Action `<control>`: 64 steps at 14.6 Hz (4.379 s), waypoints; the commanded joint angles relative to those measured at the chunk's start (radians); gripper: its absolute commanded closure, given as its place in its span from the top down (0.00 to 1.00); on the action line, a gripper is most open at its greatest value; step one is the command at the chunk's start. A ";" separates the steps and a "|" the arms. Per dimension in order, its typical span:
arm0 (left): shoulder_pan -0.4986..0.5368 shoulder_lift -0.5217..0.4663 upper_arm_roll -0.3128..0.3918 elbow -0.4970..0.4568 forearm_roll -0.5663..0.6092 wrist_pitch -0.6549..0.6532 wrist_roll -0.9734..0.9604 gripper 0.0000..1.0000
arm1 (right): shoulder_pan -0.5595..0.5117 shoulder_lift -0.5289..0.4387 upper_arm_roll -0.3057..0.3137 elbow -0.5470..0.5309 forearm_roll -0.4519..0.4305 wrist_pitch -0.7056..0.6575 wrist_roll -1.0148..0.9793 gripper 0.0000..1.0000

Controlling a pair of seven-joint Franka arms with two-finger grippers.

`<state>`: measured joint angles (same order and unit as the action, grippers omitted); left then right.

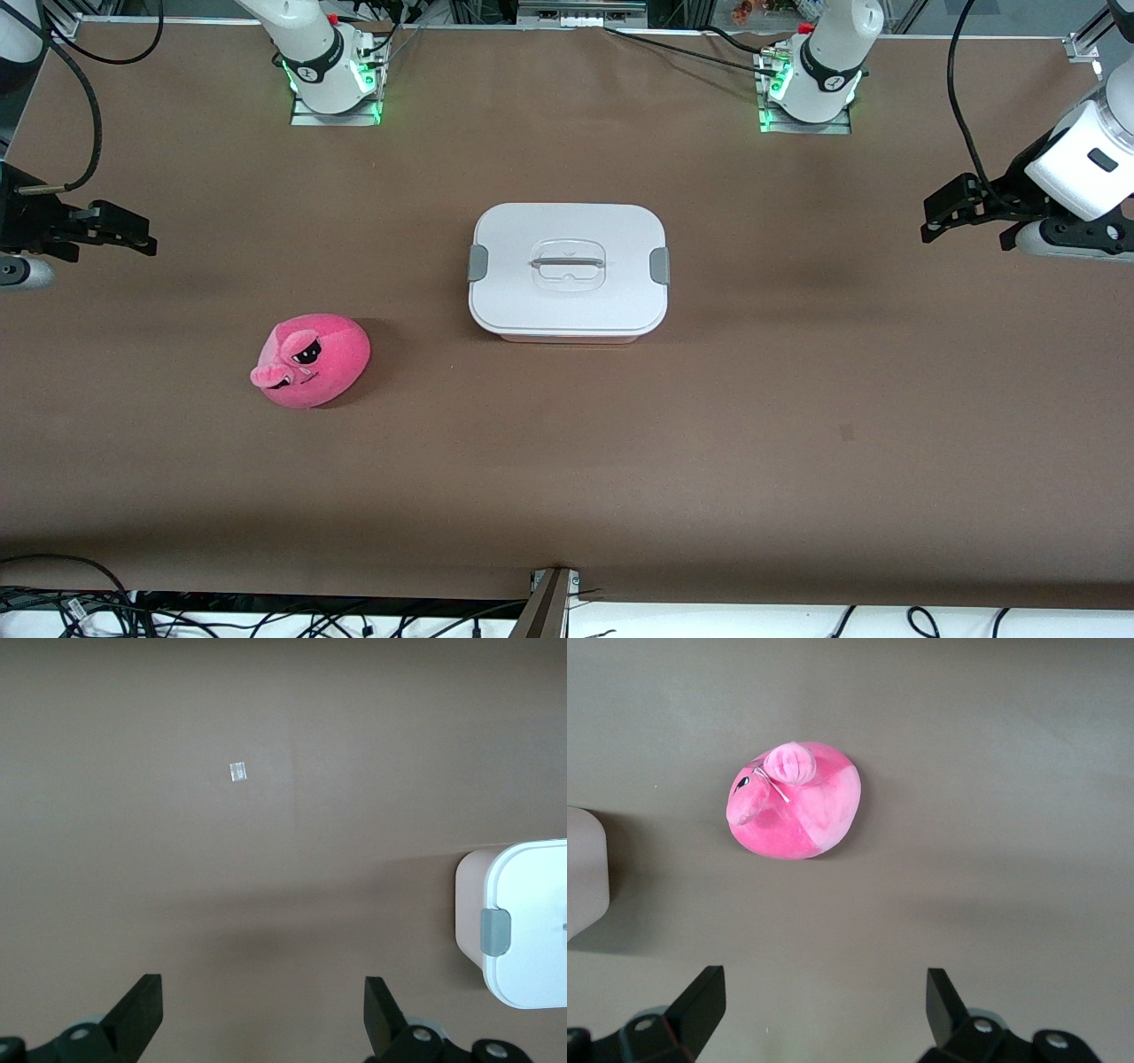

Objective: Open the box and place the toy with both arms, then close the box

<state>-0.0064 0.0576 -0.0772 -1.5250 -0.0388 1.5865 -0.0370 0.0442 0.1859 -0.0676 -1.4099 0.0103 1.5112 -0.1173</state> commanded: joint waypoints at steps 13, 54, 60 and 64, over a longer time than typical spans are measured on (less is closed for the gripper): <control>-0.035 0.065 -0.019 0.075 0.008 -0.048 0.159 1.00 | -0.006 0.030 0.006 0.017 -0.018 0.023 -0.007 1.00; -0.635 0.486 -0.095 0.111 -0.016 0.323 0.818 0.00 | 0.082 0.348 0.035 -0.277 0.023 0.627 -0.532 0.00; -0.598 0.371 -0.096 0.114 -0.018 0.206 0.818 0.00 | 0.082 0.314 0.037 -0.267 0.031 0.595 -0.550 0.00; -0.523 0.234 -0.082 0.115 -0.007 0.080 0.822 0.00 | 0.083 0.235 0.084 -0.218 0.027 0.451 -0.602 0.00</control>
<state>-0.5753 0.3776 -0.1578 -1.4044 -0.0556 1.7261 0.7675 0.1288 0.4829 -0.0091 -1.6514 0.0291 2.0578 -0.6830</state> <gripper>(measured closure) 0.930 0.912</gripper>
